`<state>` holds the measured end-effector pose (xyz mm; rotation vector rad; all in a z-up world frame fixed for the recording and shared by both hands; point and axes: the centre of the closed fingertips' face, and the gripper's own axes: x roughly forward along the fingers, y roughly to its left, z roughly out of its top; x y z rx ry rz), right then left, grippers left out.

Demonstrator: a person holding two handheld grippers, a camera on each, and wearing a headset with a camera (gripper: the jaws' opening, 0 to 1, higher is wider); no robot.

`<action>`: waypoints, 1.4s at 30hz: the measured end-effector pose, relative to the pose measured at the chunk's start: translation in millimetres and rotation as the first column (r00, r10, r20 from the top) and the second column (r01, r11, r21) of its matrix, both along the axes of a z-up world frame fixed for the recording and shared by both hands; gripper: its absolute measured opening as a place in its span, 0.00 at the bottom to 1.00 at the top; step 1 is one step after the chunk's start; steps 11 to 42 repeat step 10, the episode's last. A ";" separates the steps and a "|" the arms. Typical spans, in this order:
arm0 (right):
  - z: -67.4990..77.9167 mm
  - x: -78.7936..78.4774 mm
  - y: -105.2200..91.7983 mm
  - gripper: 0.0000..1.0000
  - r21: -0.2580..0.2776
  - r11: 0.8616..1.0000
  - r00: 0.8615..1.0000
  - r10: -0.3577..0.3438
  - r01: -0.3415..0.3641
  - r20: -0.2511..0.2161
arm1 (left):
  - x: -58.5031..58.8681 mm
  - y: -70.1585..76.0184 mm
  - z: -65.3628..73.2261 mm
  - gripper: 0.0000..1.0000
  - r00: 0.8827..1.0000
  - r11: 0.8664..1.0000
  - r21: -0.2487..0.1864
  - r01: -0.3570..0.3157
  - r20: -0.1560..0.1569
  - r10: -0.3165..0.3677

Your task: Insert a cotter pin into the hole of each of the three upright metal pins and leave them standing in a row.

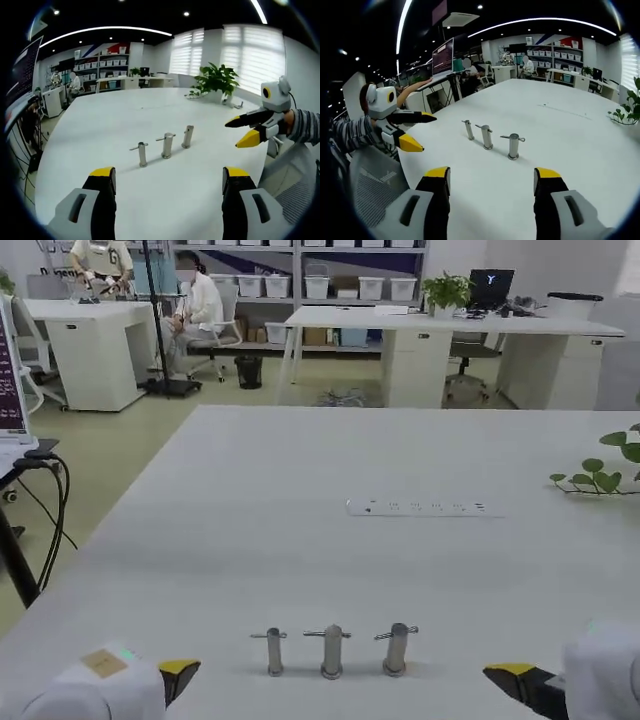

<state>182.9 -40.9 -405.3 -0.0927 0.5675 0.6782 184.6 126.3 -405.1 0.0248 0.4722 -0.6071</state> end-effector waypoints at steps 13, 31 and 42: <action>-11.3 -11.6 -4.8 0.72 0.012 0.998 0.998 -0.055 0.055 -0.016 | -5.5 0.2 0.3 0.93 1.000 0.999 -0.032 -0.028 -0.005 0.027; -11.3 -11.6 -4.8 0.72 0.012 0.998 0.998 -0.055 0.055 -0.016 | -5.5 0.2 0.3 0.93 1.000 0.999 -0.032 -0.028 -0.005 0.027; -11.3 -11.6 -4.8 0.72 0.012 0.998 0.998 -0.055 0.055 -0.016 | -5.5 0.2 0.3 0.93 1.000 0.999 -0.032 -0.028 -0.005 0.027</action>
